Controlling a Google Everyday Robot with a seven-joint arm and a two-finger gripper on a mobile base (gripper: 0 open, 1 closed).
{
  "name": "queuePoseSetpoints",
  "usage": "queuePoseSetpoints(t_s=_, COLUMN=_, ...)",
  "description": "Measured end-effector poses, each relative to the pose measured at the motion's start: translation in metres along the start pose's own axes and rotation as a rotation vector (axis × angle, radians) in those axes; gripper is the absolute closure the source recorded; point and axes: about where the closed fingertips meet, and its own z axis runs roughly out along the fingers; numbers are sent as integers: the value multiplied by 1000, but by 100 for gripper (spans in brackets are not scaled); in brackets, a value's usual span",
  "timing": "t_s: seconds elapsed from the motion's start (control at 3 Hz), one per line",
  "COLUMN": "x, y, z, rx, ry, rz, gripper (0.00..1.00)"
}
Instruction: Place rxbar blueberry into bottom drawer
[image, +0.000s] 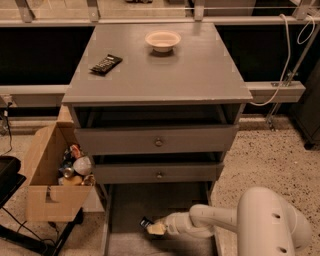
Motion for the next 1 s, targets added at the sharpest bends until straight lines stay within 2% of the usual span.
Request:
queuePoseSetpoints(t_s=0.67, x=1, y=3, z=3, rx=-6, ry=3, rz=1, gripper=28)
queuePoseSetpoints(t_s=1.0, x=2, y=5, z=5, rx=-11, ry=4, rz=1, gripper=0)
